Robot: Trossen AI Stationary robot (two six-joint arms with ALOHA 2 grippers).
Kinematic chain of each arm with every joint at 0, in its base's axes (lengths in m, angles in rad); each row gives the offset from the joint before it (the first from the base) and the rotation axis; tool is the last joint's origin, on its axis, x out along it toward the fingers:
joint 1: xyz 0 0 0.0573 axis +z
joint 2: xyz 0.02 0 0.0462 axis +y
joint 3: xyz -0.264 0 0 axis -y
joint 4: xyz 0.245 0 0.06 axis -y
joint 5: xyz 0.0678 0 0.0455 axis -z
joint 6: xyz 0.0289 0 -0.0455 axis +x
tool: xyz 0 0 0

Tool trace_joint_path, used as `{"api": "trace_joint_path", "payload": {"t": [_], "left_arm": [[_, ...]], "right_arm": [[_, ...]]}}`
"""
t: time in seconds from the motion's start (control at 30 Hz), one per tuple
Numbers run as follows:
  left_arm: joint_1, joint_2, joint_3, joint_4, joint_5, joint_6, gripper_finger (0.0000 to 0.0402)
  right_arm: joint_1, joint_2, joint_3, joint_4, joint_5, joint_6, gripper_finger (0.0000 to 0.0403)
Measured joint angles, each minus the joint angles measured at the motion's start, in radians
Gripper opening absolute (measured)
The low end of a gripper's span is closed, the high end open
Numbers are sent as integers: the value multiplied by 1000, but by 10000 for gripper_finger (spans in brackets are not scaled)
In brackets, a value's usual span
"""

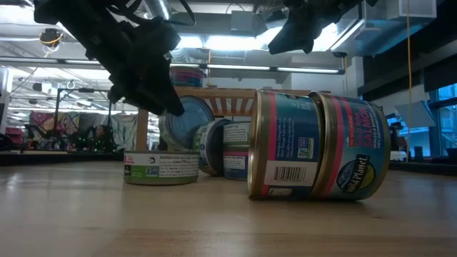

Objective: Stack canned seafood by type on shelf
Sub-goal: Put the green tuna can on the shelf

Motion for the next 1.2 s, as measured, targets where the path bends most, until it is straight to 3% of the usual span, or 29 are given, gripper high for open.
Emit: {"api": "trace_joint_path", "payload": {"t": [0.33, 0.8, 1.2], "left_arm": [[0, 0, 0, 1, -71, 48, 145], [0, -5, 1, -1, -89, 82, 148], [-2, -235, 2, -25, -90, 131, 150]], "right_arm": [[0, 0, 0, 0, 0, 0, 115], [0, 0, 0, 0, 0, 0, 115], [-1, 0, 0, 3, 0, 0, 115]]}}
